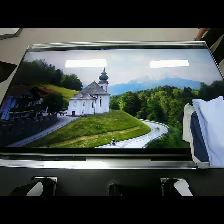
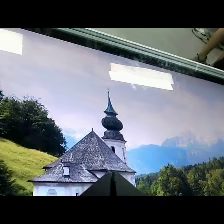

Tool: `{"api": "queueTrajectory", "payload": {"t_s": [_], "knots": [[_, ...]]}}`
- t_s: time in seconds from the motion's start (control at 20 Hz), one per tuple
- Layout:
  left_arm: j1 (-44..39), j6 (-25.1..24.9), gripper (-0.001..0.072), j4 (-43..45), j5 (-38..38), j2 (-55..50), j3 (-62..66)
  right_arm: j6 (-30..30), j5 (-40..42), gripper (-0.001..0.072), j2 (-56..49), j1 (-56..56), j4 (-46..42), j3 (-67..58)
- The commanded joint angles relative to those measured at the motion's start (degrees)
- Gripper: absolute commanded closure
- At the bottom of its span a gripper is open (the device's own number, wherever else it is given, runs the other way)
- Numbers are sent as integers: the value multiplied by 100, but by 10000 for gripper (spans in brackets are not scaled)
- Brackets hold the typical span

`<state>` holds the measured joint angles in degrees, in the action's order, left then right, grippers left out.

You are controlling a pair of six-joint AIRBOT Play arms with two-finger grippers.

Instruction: Fold the shirts.

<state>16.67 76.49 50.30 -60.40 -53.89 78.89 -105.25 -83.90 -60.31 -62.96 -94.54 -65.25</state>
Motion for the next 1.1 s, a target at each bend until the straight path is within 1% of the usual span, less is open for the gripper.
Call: {"api": "queueTrajectory", "payload": {"t_s": [0.0,0.05,0.1,0.15,0.2,0.25,0.3,0.35,0.4,0.45,0.5,0.55,0.6,0.65,0.7,0.75,0.8,0.85,1.05], "knots": [[-81,-109,679,-197,448,-15,120,603,1064,103,20,0,638,-970],[-238,-247,680,92,675,-85,308,850,1534,104,20,33,1263,-1491],[-483,-144,681,726,820,-240,570,1058,1950,105,20,197,1707,-1910],[-778,210,681,1628,772,-468,868,1300,2264,106,20,544,1947,-2234],[-1137,651,681,2726,605,-750,1128,1530,2398,105,20,1108,1989,-2452],[-1552,1113,681,3928,304,-1086,1314,1731,2356,105,22,1746,1971,-2509],[-1939,1484,680,4898,-50,-1412,1346,1797,2087,105,-7,2492,1882,-2500],[-2203,1670,678,5307,-461,-1711,1311,1703,1631,105,-107,3195,1729,-2496],[-2378,1762,571,5278,-920,-2013,1217,1327,1130,105,-264,3897,1523,-2446],[-2494,2006,203,5160,-1419,-2238,1056,944,721,104,-433,4433,1360,-2319],[-2573,2221,-3,4981,-1910,-2420,826,708,289,105,-638,4857,1375,-2144],[-2625,2214,-13,4675,-2142,-2481,396,717,-68,105,-826,5121,1580,-1943],[-2653,2216,-13,4378,-2041,-2374,-70,811,-367,106,-984,5320,1891,-1685],[-2669,2227,-13,4081,-1766,-2153,-546,977,-525,106,-1054,5440,2107,-1449],[-2675,2341,-13,3851,-1355,-1834,-1034,1012,-509,106,-1045,5558,2122,-1207],[-2675,2581,-13,3823,-1021,-1558,-1379,1012,-435,105,-1036,5633,2035,-1080],[-2669,2726,-13,3858,-765,-1331,-1591,1010,-345,101,-1038,5648,1978,-1023],[-2656,2730,-13,3864,-678,-1228,-1624,990,-238,99,-1038,5643,1965,-1005],[-2634,2723,-13,3877,-601,-1191,-1541,992,-188,101,-1038,5637,1950,-1008]]}}
